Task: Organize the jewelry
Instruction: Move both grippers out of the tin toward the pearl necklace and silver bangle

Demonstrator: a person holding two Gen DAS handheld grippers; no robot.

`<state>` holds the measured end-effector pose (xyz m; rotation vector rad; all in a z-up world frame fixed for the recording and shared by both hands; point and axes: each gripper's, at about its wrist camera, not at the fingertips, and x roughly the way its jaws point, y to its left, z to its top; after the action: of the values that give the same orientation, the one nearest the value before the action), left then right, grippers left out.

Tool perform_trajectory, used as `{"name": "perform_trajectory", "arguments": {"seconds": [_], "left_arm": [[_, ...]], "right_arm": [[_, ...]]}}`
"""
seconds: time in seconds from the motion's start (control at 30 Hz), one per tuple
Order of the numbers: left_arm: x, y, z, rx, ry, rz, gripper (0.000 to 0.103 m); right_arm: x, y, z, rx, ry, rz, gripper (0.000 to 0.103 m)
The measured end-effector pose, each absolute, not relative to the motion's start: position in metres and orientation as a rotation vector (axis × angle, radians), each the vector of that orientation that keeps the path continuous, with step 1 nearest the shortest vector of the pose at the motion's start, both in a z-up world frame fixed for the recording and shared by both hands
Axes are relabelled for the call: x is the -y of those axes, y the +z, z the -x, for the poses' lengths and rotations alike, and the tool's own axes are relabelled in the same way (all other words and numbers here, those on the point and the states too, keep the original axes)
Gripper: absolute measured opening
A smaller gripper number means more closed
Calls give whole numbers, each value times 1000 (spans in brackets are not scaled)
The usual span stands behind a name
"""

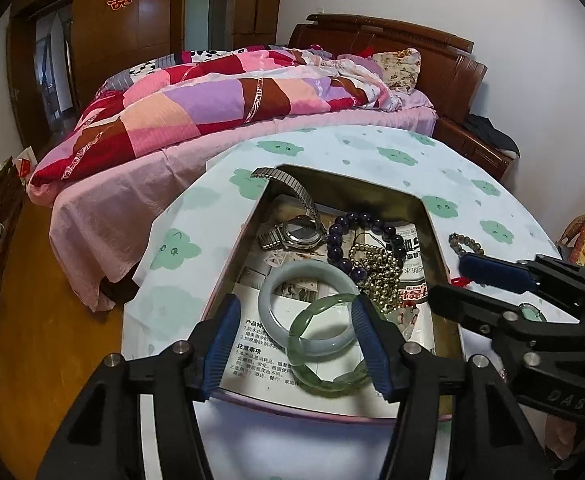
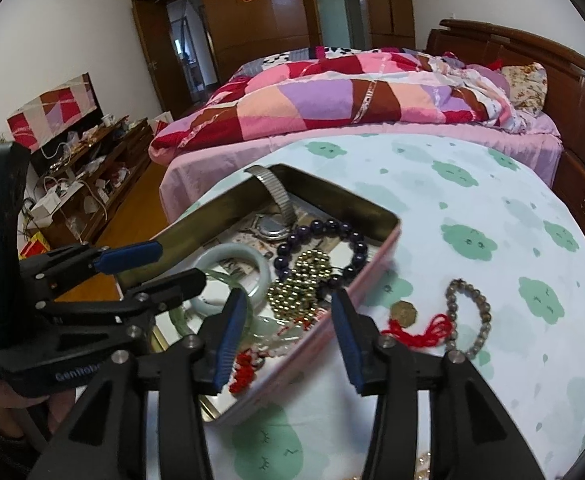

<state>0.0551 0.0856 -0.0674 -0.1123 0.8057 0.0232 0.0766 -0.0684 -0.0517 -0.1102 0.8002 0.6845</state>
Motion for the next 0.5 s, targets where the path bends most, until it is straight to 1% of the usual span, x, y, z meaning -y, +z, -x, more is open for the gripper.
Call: {"name": "perform_trajectory", "arguments": {"seconds": [0.1, 0.27, 0.33, 0.5], "left_arm": [[-86, -65, -53, -797, 26, 126, 58], [-79, -58, -48, -772, 18, 142, 58], [-68, -54, -45, -762, 0, 134, 58], [-30, -48, -36, -743, -79, 78, 58]], "right_arm": [[81, -51, -76, -792, 677, 92, 58], [111, -50, -76, -800, 638, 61, 59], [133, -51, -76, -802, 592, 52, 61], [189, -60, -74, -833, 470, 26, 61]]}}
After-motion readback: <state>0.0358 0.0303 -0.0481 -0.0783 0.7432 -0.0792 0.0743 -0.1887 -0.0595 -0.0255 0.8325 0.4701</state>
